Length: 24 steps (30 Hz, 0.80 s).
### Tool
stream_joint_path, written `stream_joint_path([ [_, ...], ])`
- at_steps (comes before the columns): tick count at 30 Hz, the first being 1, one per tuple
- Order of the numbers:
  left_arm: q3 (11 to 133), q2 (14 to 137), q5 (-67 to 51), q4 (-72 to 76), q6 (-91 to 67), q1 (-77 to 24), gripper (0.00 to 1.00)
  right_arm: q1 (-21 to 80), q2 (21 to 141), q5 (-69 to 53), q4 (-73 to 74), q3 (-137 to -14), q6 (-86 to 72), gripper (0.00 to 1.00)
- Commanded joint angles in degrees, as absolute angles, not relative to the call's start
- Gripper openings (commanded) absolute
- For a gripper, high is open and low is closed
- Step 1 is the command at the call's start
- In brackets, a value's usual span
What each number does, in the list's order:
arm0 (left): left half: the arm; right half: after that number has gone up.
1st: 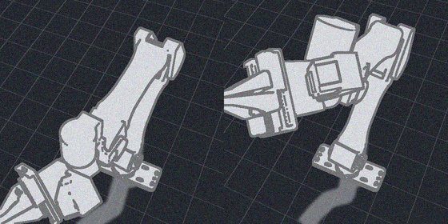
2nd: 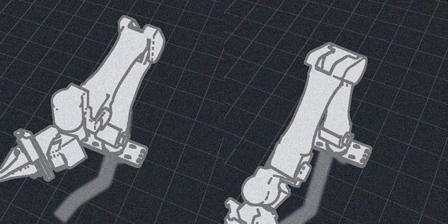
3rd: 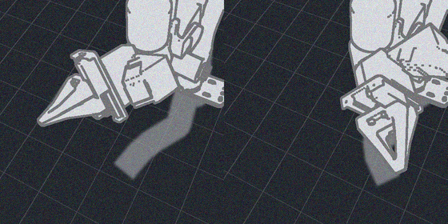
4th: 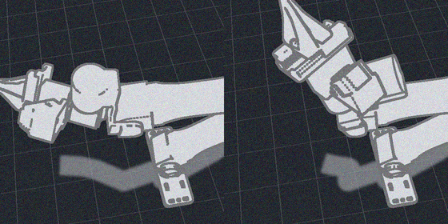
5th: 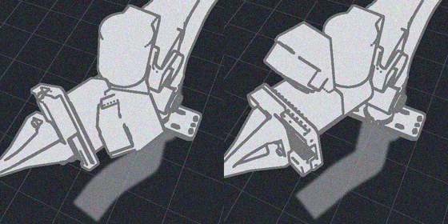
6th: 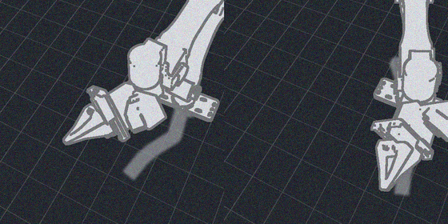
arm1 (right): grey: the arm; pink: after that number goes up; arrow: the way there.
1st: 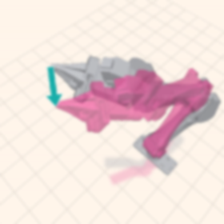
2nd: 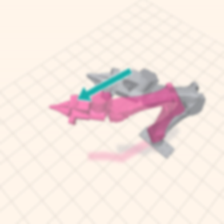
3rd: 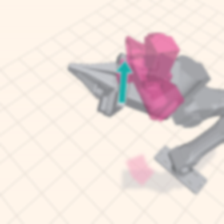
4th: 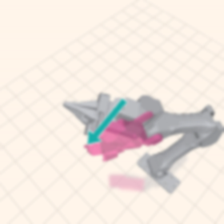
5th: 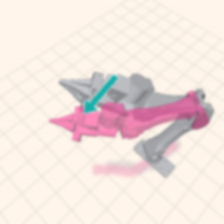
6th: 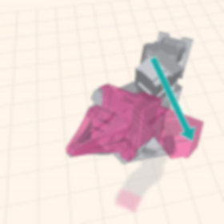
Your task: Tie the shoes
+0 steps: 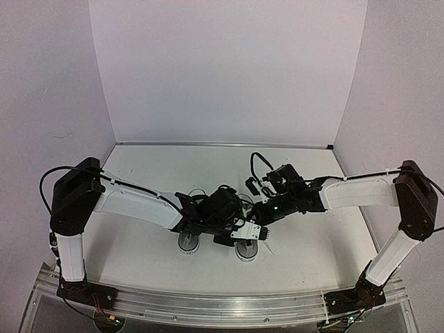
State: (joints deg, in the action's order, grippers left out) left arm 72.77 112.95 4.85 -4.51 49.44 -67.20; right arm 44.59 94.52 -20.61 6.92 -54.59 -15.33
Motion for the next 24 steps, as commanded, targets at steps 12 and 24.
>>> stream_joint_path([
  [12, 75.1, 114.5, 11.5, -5.1, 47.7, -66.4, 0.15, 45.3, 94.9, -22.3, 5.8, -56.2, -15.1, 0.0],
  [24, 69.3, 109.0, 3.1, 1.1, 42.8, -66.2, 0.0, 45.3, 95.2, -22.6, 5.3, -56.0, -15.3, 0.0],
])
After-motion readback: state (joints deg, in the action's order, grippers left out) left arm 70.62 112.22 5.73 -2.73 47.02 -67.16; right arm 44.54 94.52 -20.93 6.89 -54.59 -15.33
